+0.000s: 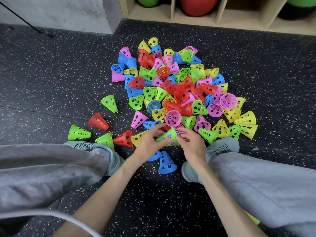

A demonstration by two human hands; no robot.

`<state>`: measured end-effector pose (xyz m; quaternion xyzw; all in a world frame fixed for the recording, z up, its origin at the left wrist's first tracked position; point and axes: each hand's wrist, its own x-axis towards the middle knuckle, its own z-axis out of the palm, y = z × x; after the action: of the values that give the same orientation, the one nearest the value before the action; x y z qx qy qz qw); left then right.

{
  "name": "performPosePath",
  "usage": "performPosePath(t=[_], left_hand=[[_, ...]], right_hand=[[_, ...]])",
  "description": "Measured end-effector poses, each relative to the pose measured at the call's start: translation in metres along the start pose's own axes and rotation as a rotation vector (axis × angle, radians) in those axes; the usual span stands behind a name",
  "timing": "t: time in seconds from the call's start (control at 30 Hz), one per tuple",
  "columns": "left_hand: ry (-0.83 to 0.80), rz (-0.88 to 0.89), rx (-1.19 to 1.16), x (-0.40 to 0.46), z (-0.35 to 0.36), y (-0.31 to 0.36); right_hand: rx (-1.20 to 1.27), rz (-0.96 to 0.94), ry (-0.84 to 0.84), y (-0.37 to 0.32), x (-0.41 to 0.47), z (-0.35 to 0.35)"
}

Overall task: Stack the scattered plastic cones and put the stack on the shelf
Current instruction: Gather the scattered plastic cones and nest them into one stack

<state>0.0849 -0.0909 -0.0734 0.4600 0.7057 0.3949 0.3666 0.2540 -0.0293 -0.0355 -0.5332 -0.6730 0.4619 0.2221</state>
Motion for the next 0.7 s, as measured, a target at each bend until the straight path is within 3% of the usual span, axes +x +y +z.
performPosePath(t=[0.07, 0.17, 0.3, 0.47, 0.57, 0.7], left_hand=[[0.076, -0.016, 0.042, 0.003, -0.021, -0.003], [0.152, -0.031, 0.294, 0.009, -0.055, -0.019], [-0.054, -0.141, 0.607, 0.007, -0.075, -0.036], [-0.059, -0.175, 0.775, -0.002, -0.064, -0.041], [-0.050, -0.225, 0.766, -0.005, -0.059, -0.034], [0.111, -0.283, 0.462, -0.005, -0.059, -0.027]], right_hand=[[-0.028, 0.015, 0.011, 0.000, -0.001, -0.003], [-0.041, 0.042, 0.000, 0.004, -0.003, -0.004], [-0.061, 0.055, -0.013, 0.002, -0.004, 0.000], [-0.090, 0.043, -0.039, 0.001, -0.013, 0.005], [-0.081, 0.044, -0.044, 0.001, -0.018, 0.005], [-0.060, 0.055, -0.029, -0.003, -0.017, 0.005]])
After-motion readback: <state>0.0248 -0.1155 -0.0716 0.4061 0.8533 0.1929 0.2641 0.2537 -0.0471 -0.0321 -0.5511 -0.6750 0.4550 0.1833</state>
